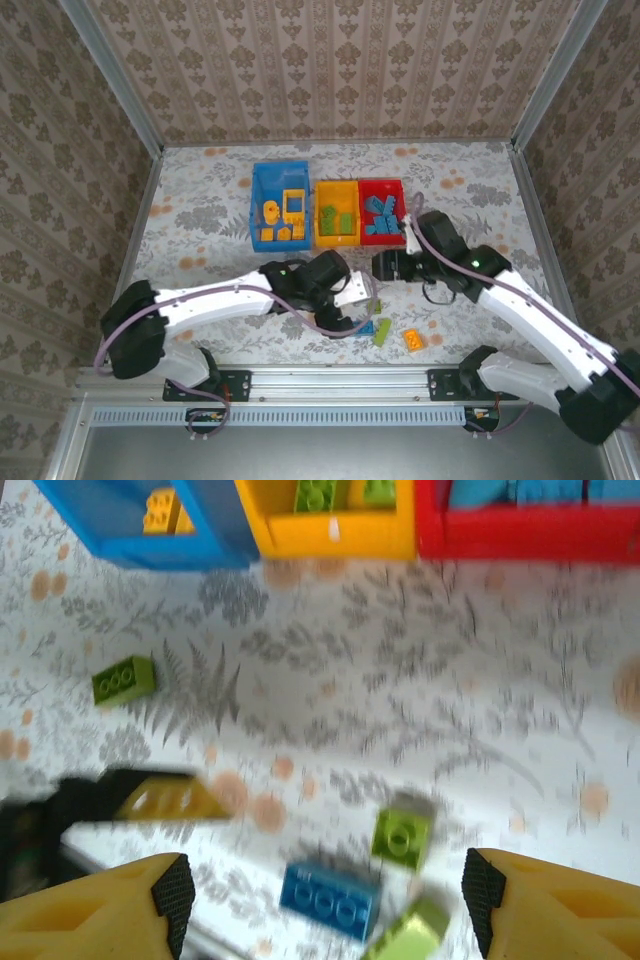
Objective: Sort the legos into containers by color
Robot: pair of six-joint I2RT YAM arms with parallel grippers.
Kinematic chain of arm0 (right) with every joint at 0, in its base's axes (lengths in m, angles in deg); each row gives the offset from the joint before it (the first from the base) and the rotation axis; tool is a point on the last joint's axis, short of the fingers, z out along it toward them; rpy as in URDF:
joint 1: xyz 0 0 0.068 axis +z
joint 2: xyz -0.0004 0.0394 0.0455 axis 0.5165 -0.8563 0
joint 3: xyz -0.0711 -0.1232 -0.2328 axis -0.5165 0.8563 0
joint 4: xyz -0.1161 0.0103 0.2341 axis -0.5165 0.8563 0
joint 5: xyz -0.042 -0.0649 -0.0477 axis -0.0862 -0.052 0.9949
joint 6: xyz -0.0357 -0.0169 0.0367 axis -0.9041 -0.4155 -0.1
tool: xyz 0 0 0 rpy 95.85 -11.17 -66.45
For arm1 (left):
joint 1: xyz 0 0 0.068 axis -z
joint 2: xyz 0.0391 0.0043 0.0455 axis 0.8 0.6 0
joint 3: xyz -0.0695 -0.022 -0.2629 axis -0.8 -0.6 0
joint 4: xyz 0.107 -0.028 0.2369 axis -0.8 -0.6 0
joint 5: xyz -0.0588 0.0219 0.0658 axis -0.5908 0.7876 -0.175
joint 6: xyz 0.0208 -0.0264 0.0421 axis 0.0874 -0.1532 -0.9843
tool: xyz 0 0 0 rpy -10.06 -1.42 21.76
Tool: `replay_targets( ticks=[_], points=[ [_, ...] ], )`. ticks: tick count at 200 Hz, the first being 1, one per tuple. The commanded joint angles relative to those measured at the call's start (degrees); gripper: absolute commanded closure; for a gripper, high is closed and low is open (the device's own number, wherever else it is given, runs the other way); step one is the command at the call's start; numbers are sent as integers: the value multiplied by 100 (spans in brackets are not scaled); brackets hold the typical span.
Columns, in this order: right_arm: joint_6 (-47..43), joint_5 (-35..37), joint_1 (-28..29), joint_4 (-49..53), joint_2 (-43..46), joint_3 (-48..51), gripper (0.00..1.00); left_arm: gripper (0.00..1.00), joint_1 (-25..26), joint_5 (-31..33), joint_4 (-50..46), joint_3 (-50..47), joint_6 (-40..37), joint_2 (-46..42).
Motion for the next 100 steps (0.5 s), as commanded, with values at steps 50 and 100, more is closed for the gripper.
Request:
replay_targets(
  ticks=[50, 100],
  points=[
    [530, -274, -225, 1417, 1271, 191, 23, 12, 309, 124, 983, 67, -1092, 1119],
    [461, -349, -372, 1440, 1268, 127, 23, 16, 377, 113, 904, 237, -1057, 1550]
  ],
)
